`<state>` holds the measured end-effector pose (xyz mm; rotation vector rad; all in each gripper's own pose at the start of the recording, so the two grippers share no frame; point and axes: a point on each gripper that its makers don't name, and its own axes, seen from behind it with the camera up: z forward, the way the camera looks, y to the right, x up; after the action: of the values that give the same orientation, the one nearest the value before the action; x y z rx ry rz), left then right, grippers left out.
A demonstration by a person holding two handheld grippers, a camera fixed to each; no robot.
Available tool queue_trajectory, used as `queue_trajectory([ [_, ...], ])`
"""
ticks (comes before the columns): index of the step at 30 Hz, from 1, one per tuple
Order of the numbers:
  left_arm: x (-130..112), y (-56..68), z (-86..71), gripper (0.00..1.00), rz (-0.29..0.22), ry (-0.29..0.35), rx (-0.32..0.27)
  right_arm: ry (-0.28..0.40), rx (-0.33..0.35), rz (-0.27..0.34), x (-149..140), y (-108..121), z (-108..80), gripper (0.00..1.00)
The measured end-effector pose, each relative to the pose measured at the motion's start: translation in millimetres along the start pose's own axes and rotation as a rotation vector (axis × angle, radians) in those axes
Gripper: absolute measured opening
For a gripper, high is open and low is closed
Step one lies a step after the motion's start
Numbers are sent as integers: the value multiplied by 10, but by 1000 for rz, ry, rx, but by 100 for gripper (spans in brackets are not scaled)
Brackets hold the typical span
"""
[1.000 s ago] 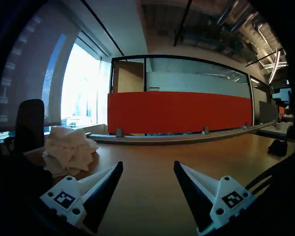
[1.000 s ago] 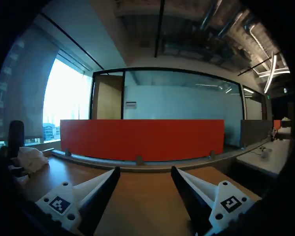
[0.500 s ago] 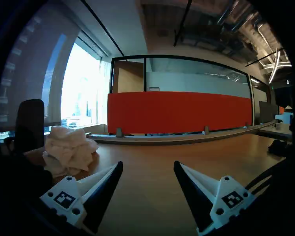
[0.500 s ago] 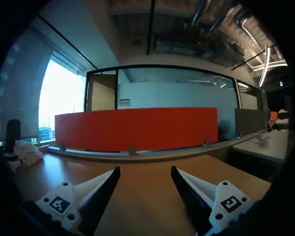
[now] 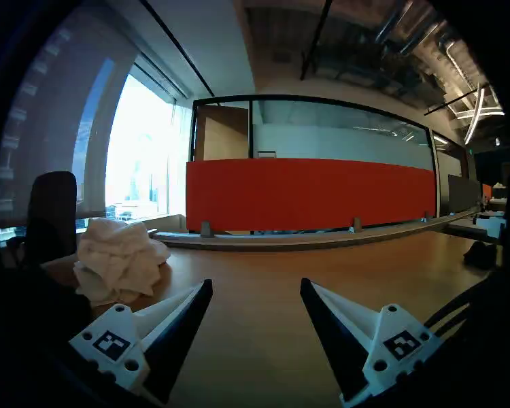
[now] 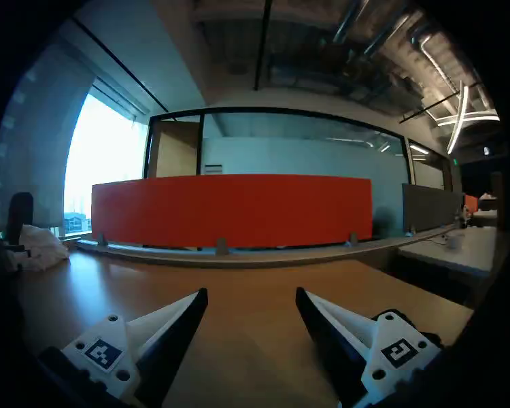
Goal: Fold towel
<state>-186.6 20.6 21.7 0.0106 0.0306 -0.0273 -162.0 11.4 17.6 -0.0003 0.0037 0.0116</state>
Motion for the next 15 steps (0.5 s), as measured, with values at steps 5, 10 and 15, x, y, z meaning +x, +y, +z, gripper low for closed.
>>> queue_trajectory([
  [5,-1,-2,-3,96,0,0,0,-5,8,3,-31,-36,-25,100],
  [10,-2,0,0,96,0,0,0,-2,8,6,-74,-36,-14,100],
  [15,-3,6,-2,96,0,0,0,-7,2,8,-136,-20,-8,100],
])
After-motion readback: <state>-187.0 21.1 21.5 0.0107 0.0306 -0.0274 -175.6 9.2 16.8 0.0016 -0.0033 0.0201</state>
